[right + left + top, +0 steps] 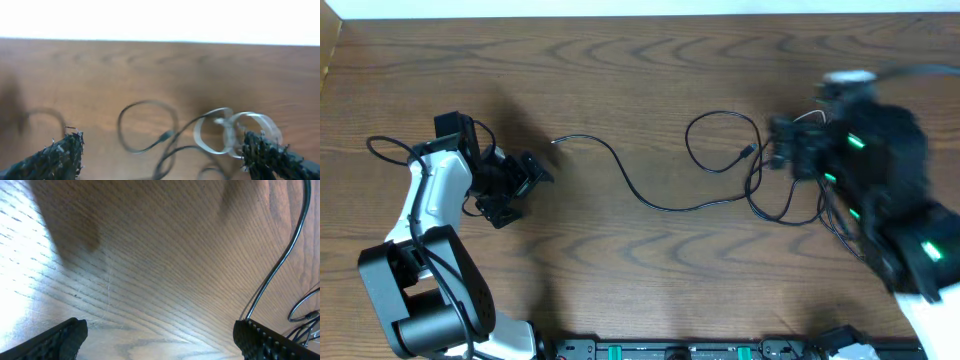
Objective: Untangle cables
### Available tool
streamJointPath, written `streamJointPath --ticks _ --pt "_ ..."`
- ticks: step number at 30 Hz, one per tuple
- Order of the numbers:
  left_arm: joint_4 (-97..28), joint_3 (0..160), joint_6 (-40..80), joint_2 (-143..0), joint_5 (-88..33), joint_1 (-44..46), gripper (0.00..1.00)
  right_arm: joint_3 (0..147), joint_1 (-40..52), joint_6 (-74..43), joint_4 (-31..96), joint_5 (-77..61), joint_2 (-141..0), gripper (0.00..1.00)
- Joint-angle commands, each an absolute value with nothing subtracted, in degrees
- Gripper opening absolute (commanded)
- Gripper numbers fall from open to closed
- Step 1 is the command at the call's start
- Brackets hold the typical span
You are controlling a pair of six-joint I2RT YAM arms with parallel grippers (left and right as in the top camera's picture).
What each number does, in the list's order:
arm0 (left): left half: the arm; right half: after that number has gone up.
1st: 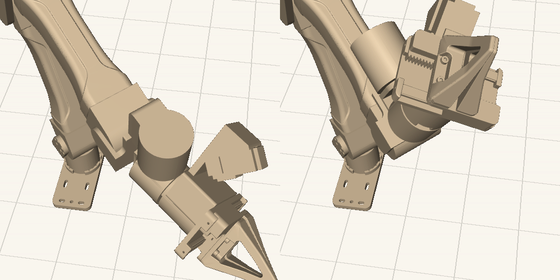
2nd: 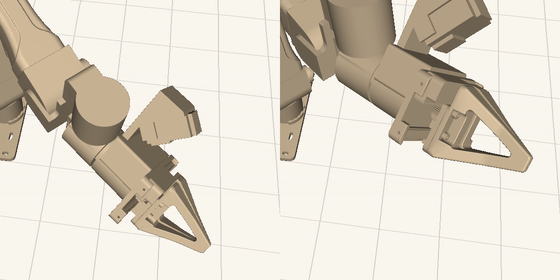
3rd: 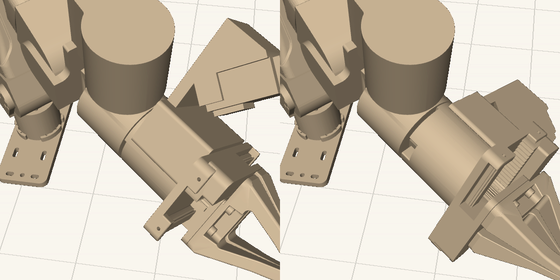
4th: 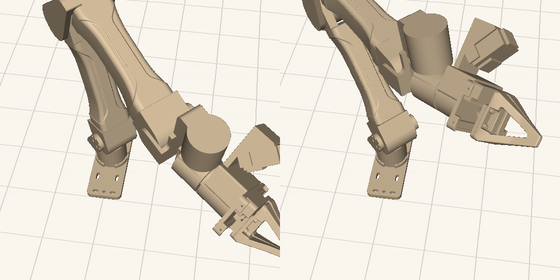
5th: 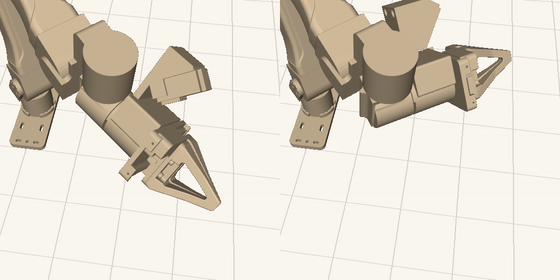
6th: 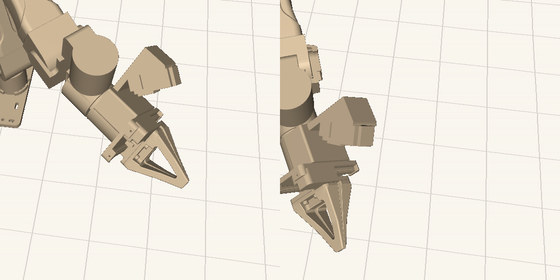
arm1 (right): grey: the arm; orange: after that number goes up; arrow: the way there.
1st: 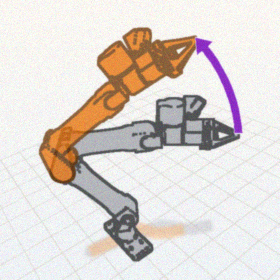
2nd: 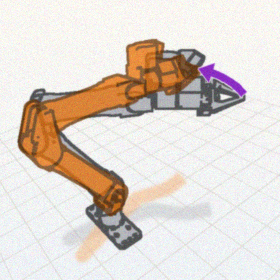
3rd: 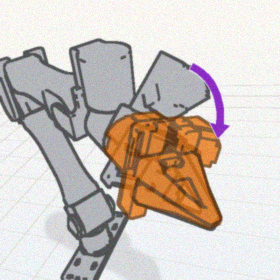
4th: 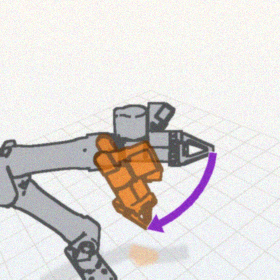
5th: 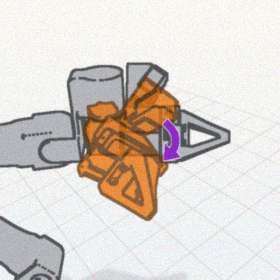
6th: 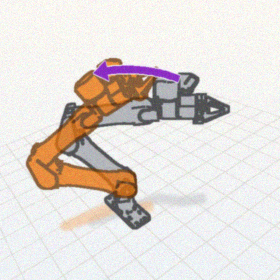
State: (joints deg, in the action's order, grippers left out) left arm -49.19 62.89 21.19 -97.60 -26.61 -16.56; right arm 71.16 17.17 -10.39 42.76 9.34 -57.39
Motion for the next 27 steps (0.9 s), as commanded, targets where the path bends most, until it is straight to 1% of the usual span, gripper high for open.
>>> streamJointPath --ticks 1,7,14,17,23,27 --pt "-49.4 63.6 21.3 -97.3 -25.8 -16.8 0.98 70.3 13.8 -10.0 42.9 14.0 -50.6 0.99" --pt "-49.4 63.6 21.3 -97.3 -25.8 -16.8 0.98 62.9 8.5 -10.0 42.0 13.5 -37.5 0.99" --pt "-49.4 63.6 21.3 -97.3 -25.8 -16.8 0.98 48.1 5.4 -7.6 34.9 10.7 -18.5 0.99" --pt "-49.4 63.6 21.3 -97.3 -25.8 -16.8 0.98 41.9 3.0 -6.0 27.0 7.6 -11.6 0.99" --pt "-49.4 63.6 21.3 -97.3 -25.8 -16.8 0.98 27.9 -0.9 -5.9 5.1 1.6 -1.4 0.99" --pt "-49.4 63.6 21.3 -97.3 -25.8 -16.8 0.98 20.5 -1.1 -6.0 -6.3 0.4 -0.3 0.99"
